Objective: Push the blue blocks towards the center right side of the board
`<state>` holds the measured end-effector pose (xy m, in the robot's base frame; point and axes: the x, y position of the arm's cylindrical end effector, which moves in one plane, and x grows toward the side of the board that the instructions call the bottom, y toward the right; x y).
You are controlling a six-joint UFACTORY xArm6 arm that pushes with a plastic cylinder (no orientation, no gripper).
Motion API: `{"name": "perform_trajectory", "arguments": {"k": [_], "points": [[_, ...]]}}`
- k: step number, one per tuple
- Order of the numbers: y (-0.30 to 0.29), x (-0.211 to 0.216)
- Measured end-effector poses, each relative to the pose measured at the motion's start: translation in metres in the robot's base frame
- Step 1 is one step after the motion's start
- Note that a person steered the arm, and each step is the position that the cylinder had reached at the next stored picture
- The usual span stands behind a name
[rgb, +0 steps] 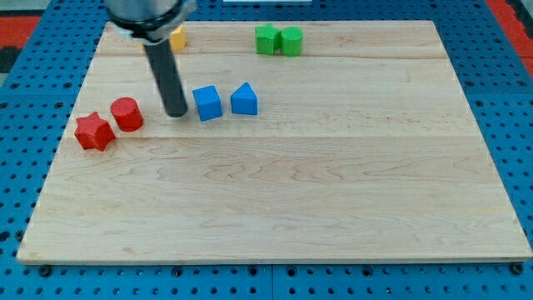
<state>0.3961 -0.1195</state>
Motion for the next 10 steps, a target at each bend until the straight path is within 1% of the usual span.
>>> {"name": "perform_trajectory", "arguments": {"k": [6,9,10], "points": [[-0.007,-0.005],[0.003,-0.005],[0.010,-0.012]]}}
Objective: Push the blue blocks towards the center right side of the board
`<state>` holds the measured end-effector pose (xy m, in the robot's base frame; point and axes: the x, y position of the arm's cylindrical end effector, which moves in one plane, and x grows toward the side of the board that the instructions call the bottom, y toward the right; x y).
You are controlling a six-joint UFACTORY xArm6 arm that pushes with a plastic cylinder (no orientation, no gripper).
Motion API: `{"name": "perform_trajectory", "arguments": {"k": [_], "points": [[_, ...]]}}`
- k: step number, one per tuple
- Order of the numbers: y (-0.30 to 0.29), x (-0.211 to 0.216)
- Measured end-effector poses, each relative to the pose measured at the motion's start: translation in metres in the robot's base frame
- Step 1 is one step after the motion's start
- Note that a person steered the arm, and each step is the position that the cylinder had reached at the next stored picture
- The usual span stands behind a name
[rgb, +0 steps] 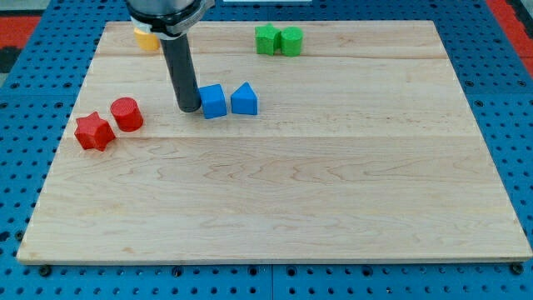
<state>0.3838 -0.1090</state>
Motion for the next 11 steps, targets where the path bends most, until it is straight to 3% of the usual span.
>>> {"name": "perform_trajectory", "arguments": {"k": [3,5,6,9,11], "points": [[0.110,-0.005],[0.102,-0.005],[0.060,-0.011],[0.055,-0.016],[0.122,-0.015]]}}
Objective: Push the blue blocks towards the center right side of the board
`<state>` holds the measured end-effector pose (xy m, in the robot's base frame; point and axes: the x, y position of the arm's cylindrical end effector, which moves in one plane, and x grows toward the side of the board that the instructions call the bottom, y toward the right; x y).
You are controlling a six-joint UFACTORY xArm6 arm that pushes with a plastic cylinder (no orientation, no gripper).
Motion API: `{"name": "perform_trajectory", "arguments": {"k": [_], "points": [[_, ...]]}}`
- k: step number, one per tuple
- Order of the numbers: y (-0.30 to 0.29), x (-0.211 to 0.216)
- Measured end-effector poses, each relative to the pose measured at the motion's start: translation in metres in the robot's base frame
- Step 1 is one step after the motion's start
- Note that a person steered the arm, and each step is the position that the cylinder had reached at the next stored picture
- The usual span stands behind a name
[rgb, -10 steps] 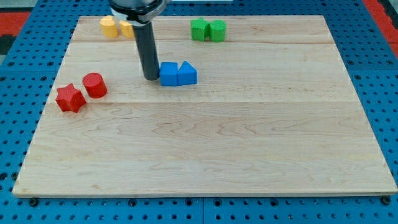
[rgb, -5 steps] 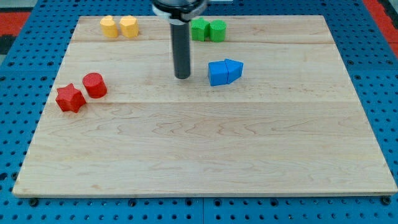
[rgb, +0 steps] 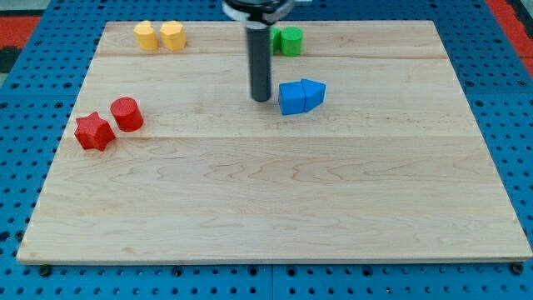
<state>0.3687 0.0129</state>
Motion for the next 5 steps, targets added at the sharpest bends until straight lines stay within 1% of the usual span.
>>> {"name": "perform_trajectory", "arguments": {"k": [1,2,3,5], "points": [[0.078,0.012],[0.111,0.037],[0.111,0.050],[0.110,0.053]]}}
